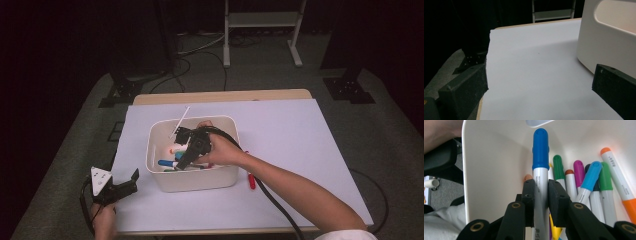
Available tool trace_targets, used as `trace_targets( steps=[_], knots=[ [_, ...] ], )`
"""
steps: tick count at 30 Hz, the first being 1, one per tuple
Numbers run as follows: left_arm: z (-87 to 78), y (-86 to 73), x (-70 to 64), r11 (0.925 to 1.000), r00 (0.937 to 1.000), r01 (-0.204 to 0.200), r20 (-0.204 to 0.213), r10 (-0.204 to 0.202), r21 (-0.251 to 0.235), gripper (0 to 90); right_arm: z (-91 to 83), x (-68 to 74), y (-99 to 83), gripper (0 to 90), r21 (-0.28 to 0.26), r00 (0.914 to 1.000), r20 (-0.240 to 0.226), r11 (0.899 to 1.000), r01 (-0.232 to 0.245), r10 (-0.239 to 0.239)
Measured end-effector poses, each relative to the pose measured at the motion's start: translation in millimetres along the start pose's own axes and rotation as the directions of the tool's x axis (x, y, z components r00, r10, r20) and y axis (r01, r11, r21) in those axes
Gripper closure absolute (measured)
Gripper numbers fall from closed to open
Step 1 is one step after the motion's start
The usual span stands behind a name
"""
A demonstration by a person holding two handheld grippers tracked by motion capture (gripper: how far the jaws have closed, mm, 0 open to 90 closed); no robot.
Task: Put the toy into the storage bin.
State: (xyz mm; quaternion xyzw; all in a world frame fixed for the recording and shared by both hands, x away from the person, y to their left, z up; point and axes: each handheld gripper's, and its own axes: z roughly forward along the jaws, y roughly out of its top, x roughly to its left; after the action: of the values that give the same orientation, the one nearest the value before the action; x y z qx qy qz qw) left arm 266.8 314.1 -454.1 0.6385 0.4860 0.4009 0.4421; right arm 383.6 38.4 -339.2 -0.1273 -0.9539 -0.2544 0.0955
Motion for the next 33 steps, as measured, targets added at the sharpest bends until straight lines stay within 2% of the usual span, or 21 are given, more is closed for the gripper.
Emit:
trace_targets(
  steps=[4, 14, 20, 24, 33],
  knots=[
    [-0.1, 0.0, -0.1, 1.0000, 1.0000, 0.001, 0.000, -0.001, -0.001, 0.0, 0.4, 1.7, -0.5, 70.3, 0.019, 1.0000, 0.004, 1.000, -0.002, 0.002],
    [-0.2, -0.1, -0.4, 1.0000, 1.0000, -0.001, -0.002, 0.001, -0.003, 0.0, -12.1, 4.9, -8.2, 65.9, 0.002, 0.9999, -0.002, 1.000, -0.011, 0.011],
    [0.1, -0.2, -0.4, 1.0000, 1.0000, -0.002, -0.002, 0.002, -0.006, 0.0, -34.9, 4.1, -20.3, 63.4, -0.064, 0.9994, 0.015, 0.997, -0.030, 0.031],
    [0.3, -0.2, -0.7, 1.0000, 1.0000, -0.002, -0.003, 0.002, -0.006, 0.0, -52.4, 2.8, -30.3, 61.1, -0.107, 0.9972, 0.031, 0.992, -0.064, 0.068],
    [0.6, -0.1, -0.7, 1.0000, 1.0000, -0.001, -0.002, 0.001, -0.004, 0.0, -85.1, 1.8, -51.3, 58.2, -0.177, 0.9923, 0.061, 0.980, -0.096, 0.108]
  ],
)
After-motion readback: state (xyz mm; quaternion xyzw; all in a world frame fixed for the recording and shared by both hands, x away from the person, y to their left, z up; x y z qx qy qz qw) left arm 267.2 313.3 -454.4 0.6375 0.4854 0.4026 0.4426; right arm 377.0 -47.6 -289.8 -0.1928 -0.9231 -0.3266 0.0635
